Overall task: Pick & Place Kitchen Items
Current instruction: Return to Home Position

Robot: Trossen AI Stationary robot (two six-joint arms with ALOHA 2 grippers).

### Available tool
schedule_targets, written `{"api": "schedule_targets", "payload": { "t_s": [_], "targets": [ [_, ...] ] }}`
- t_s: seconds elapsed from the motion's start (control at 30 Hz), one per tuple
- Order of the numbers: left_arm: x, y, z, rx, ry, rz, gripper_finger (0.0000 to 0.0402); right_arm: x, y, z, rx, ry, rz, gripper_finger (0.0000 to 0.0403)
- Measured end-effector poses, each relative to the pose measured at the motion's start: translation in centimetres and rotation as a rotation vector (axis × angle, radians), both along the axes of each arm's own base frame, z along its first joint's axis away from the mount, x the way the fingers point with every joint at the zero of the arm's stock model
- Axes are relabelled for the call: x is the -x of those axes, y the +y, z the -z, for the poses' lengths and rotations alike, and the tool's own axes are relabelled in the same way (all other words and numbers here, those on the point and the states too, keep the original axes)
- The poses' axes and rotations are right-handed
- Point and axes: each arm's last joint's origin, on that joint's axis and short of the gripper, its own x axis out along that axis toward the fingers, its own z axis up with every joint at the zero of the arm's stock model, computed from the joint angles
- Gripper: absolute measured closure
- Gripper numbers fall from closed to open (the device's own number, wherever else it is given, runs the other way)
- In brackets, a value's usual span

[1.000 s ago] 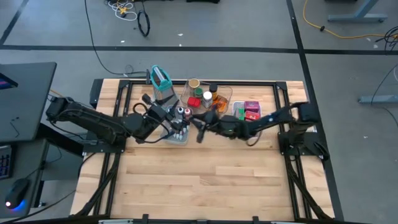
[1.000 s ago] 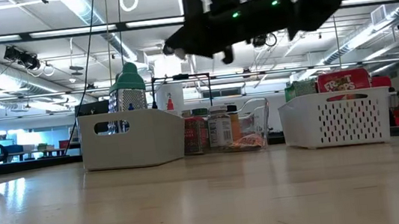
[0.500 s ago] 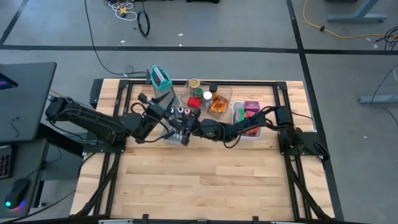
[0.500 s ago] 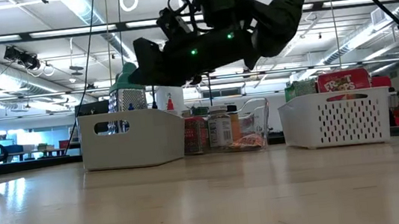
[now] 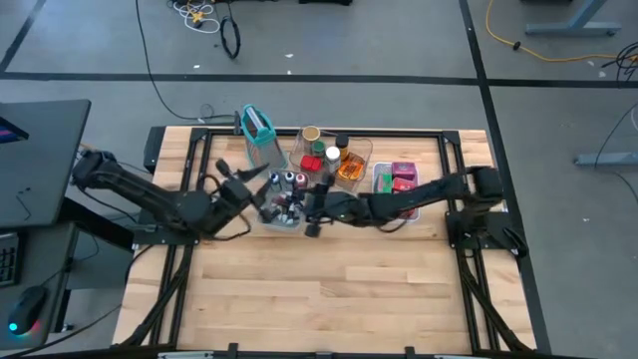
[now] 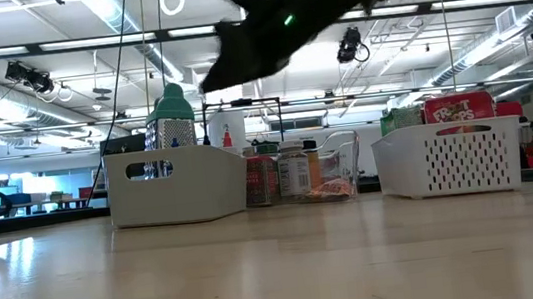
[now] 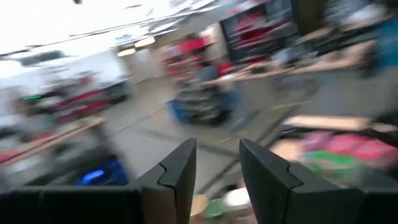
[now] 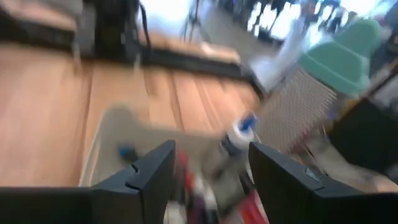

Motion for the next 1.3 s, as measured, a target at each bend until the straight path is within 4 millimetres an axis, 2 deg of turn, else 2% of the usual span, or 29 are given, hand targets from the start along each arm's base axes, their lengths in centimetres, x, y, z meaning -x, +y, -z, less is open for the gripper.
{"api": "schedule_targets", "payload": {
  "t_s": [0.1,0.23,0.37,0.43,0.57,0.7,0.83,0.97,1.13,1.3],
  "targets": [
    [0.9,-0.7,-0.3,0.017,-0.018,0.234,0.0271,2.8,0.8,-3.0,-0.032,0.112,0.050,0.0195],
    [2.4,-0.9,-0.5,0.078,0.005,0.561,0.0271,7.8,1.8,-7.8,-0.094,0.173,0.088,0.0209],
    [4.4,-0.2,-0.5,0.156,0.039,0.645,0.0271,13.5,2.8,-12.4,-0.170,0.143,0.089,0.0224],
    [5.5,0.2,-0.3,0.158,0.070,0.663,0.0271,16.3,3.3,-13.6,-0.196,0.112,0.065,0.0232],
    [7.7,0.6,1.2,0.116,0.241,0.904,0.0271,21.0,3.9,-12.9,-0.242,0.057,-0.007,0.0244],
    [8.5,0.7,2.4,0.142,0.145,1.035,0.0271,24.4,3.9,-10.5,-0.292,-0.029,-0.066,0.0252],
    [8.0,1.2,4.6,0.113,0.080,0.969,0.0271,26.2,3.3,-8.3,-0.261,-0.151,-0.093,0.0254],
    [7.7,2.5,6.6,0.126,0.035,0.876,0.0271,27.5,2.7,-7.4,-0.191,-0.246,-0.137,0.0254],
    [7.7,3.9,8.9,0.139,0.026,0.942,0.0271,29.4,2.1,-6.9,-0.151,-0.288,-0.206,0.0254],
    [8.9,4.7,9.9,0.139,-0.010,0.942,0.0271,31.0,1.6,-5.6,-0.121,-0.284,-0.296,0.0254]
  ]
}}
